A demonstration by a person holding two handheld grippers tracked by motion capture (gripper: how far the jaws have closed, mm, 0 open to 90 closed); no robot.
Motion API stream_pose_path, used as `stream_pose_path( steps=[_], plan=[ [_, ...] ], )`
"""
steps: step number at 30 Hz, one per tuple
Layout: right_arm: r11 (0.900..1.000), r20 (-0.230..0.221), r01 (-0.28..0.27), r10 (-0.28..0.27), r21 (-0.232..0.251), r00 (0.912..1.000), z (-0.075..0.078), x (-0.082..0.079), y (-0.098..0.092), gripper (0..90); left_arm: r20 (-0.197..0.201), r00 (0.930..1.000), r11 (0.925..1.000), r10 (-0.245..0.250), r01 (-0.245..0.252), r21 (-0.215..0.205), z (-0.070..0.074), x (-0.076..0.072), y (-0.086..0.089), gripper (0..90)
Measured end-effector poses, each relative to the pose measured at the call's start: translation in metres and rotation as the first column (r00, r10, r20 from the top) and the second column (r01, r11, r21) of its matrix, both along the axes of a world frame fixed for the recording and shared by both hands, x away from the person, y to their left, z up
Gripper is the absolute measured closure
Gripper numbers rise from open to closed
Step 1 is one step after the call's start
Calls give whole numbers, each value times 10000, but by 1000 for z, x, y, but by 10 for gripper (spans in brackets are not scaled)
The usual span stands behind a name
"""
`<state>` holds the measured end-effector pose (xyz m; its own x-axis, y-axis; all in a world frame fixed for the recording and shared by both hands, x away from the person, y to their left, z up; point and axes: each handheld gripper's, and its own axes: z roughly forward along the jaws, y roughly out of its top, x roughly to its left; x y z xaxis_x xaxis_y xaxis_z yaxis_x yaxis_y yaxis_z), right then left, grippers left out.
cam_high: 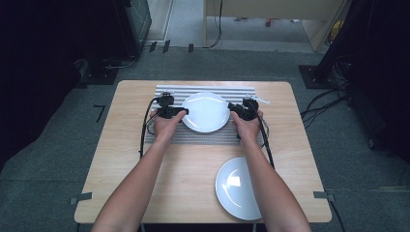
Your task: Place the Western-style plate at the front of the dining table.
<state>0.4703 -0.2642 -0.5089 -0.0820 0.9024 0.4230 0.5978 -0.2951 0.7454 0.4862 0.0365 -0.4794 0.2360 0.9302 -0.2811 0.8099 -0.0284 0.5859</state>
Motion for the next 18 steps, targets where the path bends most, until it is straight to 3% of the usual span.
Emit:
stream_pose_path(
  steps=[1,2,4,5,7,9,11,13,16,18],
  plan=[
    [10000,0,0,0,0,10000,0,0,0,486,38,9999,9999,-96,96,32,2,-1,-1,242],
    [9993,35,72,-70,-360,10000,6,-3,1,450,274,9990,9992,-349,344,179,7,-7,-4,173],
    [9976,24,-156,158,-682,9999,12,-6,1,431,519,9972,9983,-546,535,208,12,-12,-5,138],
    [9963,-16,-150,149,-847,9999,15,-8,1,378,660,9961,9982,-584,572,203,14,-15,-6,130],
    [9927,-660,-565,496,-1065,9966,23,-12,0,327,855,9931,9967,-799,782,233,19,-20,-6,108],
    [9841,-839,-1079,967,-1413,9918,27,-18,0,279,968,9916,9961,-862,840,260,22,-23,-5,108],
    [9802,-542,-1220,1149,-1561,9919,32,-28,-3,279,1113,9893,9953,-946,914,335,27,-28,-4,108],
    [9809,-163,-1298,1288,-1451,9915,37,-37,-6,275,1178,9875,9945,-1043,1039,93,31,-33,-1,107],
    [9783,-47,-1510,1519,-1416,9884,43,-47,-8,263,1291,9856,9937,-1095,1115,-81,36,-42,4,106],
    [9716,-90,-1666,1675,-1682,9858,46,-54,-10,254,1330,9847,9935,-1121,1140,-65,37,-45,5,106]
  ],
)
